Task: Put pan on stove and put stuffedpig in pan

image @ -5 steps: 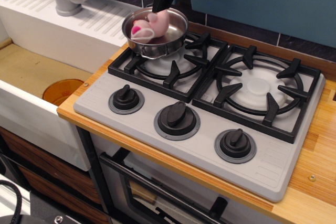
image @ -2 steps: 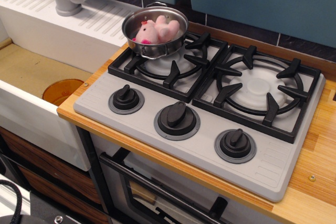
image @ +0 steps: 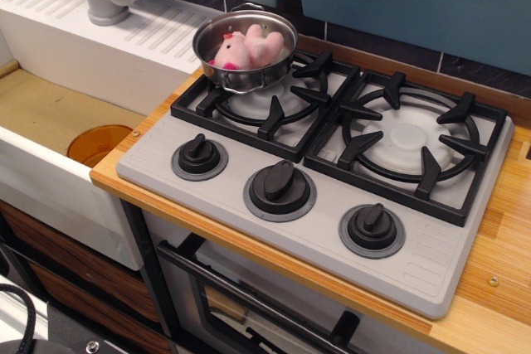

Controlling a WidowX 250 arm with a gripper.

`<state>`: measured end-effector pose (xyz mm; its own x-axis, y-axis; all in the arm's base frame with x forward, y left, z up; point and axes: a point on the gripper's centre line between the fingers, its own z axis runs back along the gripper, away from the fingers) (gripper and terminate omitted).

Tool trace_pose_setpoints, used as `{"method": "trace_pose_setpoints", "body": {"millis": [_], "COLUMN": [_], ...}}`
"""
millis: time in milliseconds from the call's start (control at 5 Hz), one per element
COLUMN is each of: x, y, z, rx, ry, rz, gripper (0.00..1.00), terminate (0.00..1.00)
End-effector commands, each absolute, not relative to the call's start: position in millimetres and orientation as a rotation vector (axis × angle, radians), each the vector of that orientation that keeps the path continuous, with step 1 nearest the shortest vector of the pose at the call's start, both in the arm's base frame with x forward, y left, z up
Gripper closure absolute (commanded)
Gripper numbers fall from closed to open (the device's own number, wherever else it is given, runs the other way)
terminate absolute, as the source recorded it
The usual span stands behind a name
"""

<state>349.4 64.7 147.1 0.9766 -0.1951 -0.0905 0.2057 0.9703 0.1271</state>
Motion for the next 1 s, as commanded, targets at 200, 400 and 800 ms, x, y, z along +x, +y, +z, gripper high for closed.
{"method": "trace_pose_setpoints", "body": {"millis": [200, 400, 800], "x": [360, 359, 358], "y": [57, 57, 57], "z": [137, 135, 131], "rx": [0.067, 0.070, 0.074], "ry": [-0.009, -0.015, 0.004], "rz": [-0.192, -0.191, -0.167], "gripper": [0.00, 0.00, 0.00], "terminate": [0.00, 0.00, 1.00]}}
